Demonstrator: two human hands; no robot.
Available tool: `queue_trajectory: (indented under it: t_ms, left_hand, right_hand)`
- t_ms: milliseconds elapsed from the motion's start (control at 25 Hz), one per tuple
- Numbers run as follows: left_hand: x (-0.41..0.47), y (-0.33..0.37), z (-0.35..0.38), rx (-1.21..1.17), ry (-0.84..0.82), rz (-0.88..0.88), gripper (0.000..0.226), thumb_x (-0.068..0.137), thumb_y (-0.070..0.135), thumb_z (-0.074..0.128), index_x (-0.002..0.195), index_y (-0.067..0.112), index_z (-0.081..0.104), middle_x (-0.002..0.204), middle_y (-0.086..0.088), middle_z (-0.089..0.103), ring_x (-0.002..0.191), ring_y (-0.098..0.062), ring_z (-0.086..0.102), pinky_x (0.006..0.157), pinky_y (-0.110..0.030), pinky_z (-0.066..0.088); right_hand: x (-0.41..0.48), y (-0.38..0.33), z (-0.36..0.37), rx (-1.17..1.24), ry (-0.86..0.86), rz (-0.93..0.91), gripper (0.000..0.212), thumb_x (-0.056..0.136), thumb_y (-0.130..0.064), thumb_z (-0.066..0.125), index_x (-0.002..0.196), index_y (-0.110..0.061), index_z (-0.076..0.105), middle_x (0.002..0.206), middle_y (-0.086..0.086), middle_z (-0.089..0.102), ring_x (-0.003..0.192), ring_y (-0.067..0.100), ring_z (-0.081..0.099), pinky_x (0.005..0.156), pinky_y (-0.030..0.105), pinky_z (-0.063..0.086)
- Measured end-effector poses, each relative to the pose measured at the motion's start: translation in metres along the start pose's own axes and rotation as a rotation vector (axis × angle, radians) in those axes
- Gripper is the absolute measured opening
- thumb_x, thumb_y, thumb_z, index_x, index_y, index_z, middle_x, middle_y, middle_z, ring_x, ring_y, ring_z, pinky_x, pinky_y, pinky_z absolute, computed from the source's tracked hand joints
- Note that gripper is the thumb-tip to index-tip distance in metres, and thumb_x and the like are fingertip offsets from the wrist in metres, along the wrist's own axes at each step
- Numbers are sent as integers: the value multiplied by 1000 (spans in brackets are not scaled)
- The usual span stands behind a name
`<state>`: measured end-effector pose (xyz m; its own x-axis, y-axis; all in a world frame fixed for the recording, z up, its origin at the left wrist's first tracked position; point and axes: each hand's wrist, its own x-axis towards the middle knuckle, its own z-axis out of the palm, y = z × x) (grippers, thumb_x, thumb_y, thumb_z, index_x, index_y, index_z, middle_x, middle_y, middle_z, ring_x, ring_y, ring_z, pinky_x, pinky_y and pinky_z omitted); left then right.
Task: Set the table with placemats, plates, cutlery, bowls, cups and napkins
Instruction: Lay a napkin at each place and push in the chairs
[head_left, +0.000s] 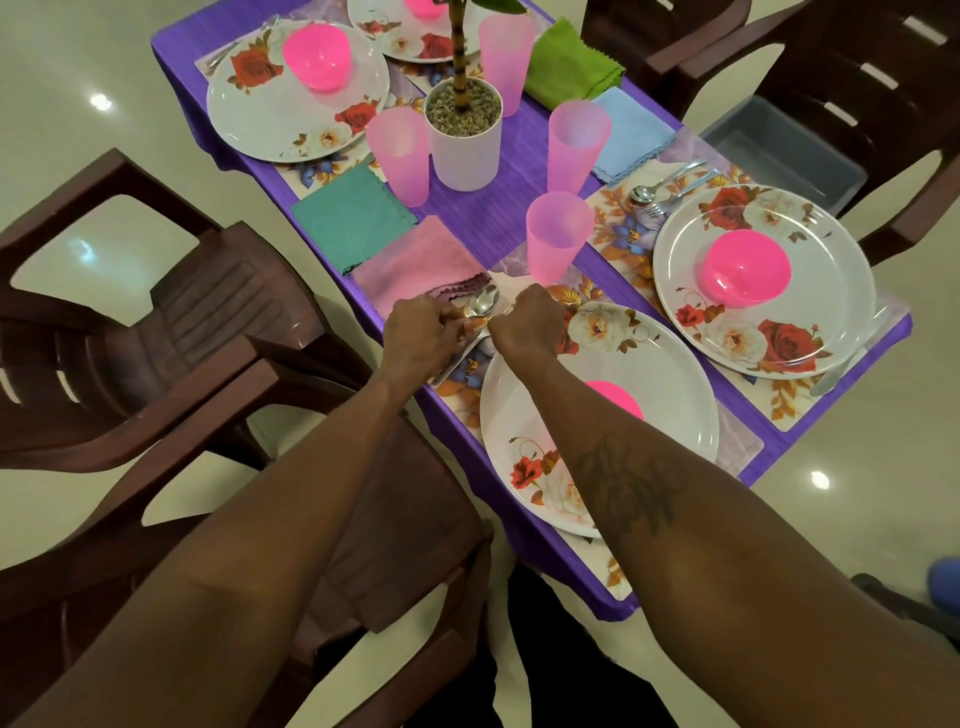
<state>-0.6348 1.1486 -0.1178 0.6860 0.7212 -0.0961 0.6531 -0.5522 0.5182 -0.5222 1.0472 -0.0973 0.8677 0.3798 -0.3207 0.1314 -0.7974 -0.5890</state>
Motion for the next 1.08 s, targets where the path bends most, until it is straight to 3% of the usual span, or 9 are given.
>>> queue_trajectory:
  t_ms: [200, 320, 720, 800, 960, 1080]
  left_hand:
    - [-29, -7, 4, 114, -133, 176, 29, 86, 42, 74, 109, 27, 80, 79, 7, 74, 68, -9, 62, 71, -35, 60]
    - [-33, 0, 5, 103, -96, 170, 28, 89, 28, 70, 115, 23, 79, 85, 4, 76, 72, -11, 65, 75, -37, 62]
    - [-32, 4, 8, 79, -76, 157, 26, 91, 28, 69, 114, 22, 80, 93, -1, 78, 80, -19, 70, 78, -40, 62]
    - [-34, 3, 3, 35, -1, 169, 23, 94, 25, 67, 112, 21, 80, 96, 1, 79, 80, -15, 71, 78, -38, 62]
    - [-19, -12, -28, -138, 376, 12, 21, 101, 26, 64, 111, 12, 77, 99, -3, 77, 83, -12, 68, 81, -20, 54]
    - [2, -29, -47, 8, 356, 17, 24, 101, 18, 63, 118, 7, 75, 116, -11, 74, 104, -23, 69, 95, -30, 53]
  right_hand:
    - [-5, 6, -1, -51, 41, -172, 31, 87, -10, 69, 117, -15, 76, 115, 6, 75, 102, 22, 69, 85, 32, 54]
    - [-5, 11, 3, -104, 44, -238, 31, 90, -13, 70, 118, -22, 77, 119, 4, 73, 105, 21, 70, 91, 35, 55]
    - [-4, 11, 1, -94, 45, -254, 32, 91, -14, 72, 122, -21, 76, 123, 2, 74, 107, 19, 70, 97, 35, 55]
    - [-5, 6, 1, -65, 64, -310, 28, 95, -16, 68, 121, -17, 76, 121, 5, 74, 106, 21, 70, 97, 37, 55]
    - [-3, -14, 4, 20, 68, -463, 23, 98, -17, 61, 115, -14, 77, 113, 6, 75, 99, 22, 70, 92, 41, 59]
    - [0, -27, 13, -63, -4, -610, 28, 97, -12, 61, 120, -15, 76, 122, 4, 73, 104, 25, 69, 90, 39, 58]
